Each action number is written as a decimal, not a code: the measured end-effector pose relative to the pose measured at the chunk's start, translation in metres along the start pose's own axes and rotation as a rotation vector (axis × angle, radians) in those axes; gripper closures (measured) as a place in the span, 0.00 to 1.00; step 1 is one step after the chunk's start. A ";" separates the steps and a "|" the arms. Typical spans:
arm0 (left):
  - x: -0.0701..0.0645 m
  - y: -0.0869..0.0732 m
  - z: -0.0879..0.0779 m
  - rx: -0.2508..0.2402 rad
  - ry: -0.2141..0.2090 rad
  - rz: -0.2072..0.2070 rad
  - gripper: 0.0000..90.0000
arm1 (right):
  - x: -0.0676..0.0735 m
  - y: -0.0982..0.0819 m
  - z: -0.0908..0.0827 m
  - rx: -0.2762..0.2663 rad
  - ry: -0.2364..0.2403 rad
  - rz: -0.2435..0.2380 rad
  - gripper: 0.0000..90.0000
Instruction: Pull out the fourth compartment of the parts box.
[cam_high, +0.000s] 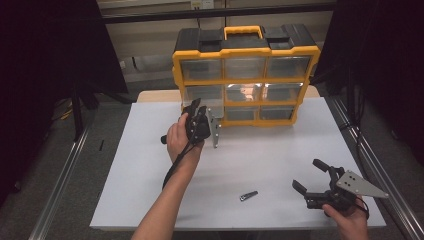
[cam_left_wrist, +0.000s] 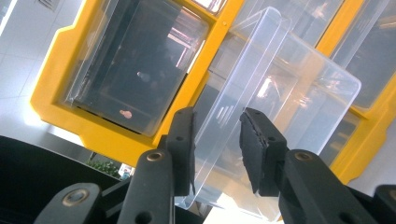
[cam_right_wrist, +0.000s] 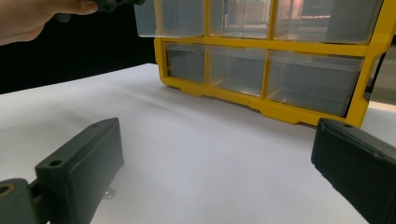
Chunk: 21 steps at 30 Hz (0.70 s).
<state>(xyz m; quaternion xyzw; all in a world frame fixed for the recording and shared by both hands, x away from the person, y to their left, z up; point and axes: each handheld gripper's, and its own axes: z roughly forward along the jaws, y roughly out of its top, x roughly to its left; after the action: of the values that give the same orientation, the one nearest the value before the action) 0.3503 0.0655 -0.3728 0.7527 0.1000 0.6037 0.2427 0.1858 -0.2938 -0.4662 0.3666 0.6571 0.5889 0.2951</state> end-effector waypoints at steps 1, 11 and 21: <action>0.000 0.000 0.000 0.001 -0.001 -0.003 0.74 | 0.000 0.000 0.000 -0.001 0.000 -0.001 0.02; 0.000 -0.001 -0.002 -0.003 0.005 0.008 0.74 | 0.000 0.000 0.000 -0.001 0.001 -0.003 0.02; -0.001 -0.001 -0.004 -0.005 -0.001 -0.003 0.74 | 0.000 0.000 0.000 -0.002 0.002 -0.004 0.02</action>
<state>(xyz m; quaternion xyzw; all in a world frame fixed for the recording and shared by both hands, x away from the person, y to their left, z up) 0.3463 0.0674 -0.3735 0.7521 0.0997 0.6033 0.2457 0.1857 -0.2937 -0.4660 0.3647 0.6574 0.5893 0.2959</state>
